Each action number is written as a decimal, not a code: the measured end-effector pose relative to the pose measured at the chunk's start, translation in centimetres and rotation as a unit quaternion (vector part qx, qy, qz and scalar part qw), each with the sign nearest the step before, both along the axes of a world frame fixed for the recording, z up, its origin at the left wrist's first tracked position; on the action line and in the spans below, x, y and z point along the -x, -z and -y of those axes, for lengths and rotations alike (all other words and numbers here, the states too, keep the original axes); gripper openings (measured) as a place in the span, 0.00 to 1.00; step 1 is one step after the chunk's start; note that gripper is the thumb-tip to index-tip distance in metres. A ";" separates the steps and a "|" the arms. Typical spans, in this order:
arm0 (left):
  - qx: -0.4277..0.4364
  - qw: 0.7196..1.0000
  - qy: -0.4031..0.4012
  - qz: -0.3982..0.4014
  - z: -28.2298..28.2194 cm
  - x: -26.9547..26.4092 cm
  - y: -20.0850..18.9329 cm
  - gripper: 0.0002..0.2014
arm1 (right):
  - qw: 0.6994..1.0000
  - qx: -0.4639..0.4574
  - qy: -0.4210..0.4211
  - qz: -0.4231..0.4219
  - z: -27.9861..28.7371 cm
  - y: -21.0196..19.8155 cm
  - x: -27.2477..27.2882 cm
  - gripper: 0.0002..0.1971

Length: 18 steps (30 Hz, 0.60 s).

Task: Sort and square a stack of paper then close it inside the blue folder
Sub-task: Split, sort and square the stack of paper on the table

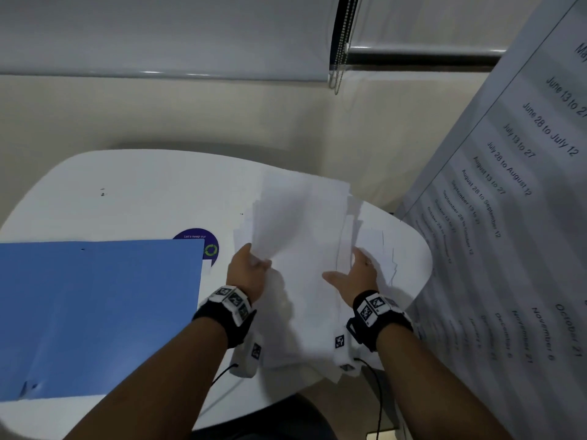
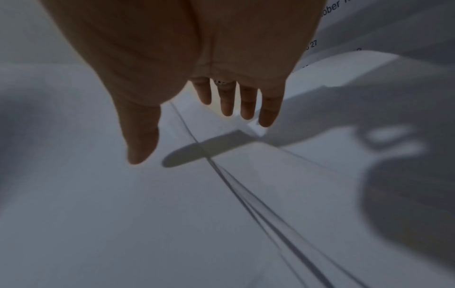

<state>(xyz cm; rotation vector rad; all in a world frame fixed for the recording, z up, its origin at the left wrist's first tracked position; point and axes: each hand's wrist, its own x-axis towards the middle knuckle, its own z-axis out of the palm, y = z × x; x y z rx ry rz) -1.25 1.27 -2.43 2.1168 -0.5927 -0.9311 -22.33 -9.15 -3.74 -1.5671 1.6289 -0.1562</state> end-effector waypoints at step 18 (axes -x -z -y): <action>0.295 0.951 0.043 -0.083 -1.7 -6.6 -10.6 0.18 | 0.908 0.138 0.047 0.394 -0.3 -13.9 -5.0 0.32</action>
